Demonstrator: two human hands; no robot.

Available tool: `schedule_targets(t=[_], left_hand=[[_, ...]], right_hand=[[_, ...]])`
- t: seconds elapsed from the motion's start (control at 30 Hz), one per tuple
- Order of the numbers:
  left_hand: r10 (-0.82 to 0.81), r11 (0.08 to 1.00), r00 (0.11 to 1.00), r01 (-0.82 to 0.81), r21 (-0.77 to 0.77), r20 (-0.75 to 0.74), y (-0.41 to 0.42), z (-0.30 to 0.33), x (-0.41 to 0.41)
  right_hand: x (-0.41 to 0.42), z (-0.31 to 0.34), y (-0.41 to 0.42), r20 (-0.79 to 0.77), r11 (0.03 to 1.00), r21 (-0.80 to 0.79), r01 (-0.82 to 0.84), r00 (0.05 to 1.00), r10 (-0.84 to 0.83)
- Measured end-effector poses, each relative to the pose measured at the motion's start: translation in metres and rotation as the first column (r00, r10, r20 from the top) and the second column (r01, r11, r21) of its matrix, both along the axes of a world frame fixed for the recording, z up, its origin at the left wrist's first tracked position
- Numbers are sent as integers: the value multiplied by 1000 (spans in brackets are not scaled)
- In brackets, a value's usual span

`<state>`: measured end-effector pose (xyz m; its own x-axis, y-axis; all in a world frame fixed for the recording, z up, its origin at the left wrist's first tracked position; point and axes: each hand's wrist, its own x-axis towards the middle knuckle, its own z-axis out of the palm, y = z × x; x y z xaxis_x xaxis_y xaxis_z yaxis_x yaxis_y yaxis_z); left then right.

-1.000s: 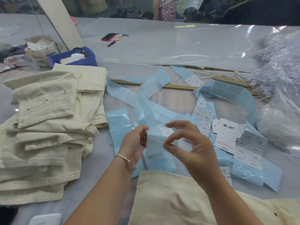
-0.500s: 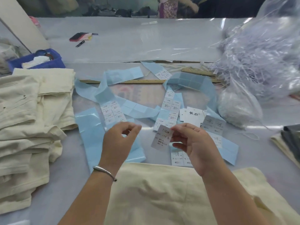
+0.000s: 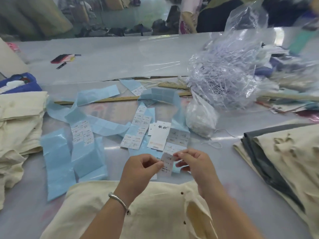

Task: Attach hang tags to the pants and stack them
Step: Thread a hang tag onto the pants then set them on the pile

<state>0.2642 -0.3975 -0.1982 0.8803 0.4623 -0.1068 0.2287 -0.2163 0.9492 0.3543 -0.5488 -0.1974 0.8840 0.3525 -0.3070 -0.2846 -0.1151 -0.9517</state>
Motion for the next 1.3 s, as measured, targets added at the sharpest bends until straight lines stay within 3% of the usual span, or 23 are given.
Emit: schedule_targets(t=[0.13,0.3,0.4,0.57,0.7,0.77,0.83,0.9,0.97,1.13,1.3], left_hand=[[29,999,1000,-29,29,2,-38,-10,22],[219,955,976,-215,-202,-5,-54,-16,41],[384,878,923,-372,-300,-20,-45,-20,38],[489,824,872,-466,-323,-13,-27,-28,22],[518,813,856,-494,-308,-4,-16,-37,14],[525,812,851,-500,-301,3,-13,-42,10],[538,804,843,-511,-305,7,-10,-47,6],[549,792,836,-523,-317,-6,-6,-52,2],[551,787,834,-526,-321,-18,-1,-56,-1],[528,794,848,-512,-328,-44,8,-64,-5],[502,808,864,-485,-334,-41,10,-65,-6]], right_hand=[[34,-39,-55,85,966,-222,135,989,-119],[74,-69,-93,96,940,-274,206,978,-186],[88,-75,-84,171,939,-313,142,981,-91],[97,-79,-37,337,889,-457,3,926,170],[101,-69,21,452,886,-446,-125,823,343],[101,-67,50,524,850,-483,-209,709,472],[102,-71,74,553,725,-652,-222,515,655],[106,-79,88,483,551,-824,-131,346,805],[110,-83,95,435,475,-878,-63,308,846],[112,-86,97,439,444,-896,27,216,872],[105,-82,101,392,387,-920,66,195,899]])
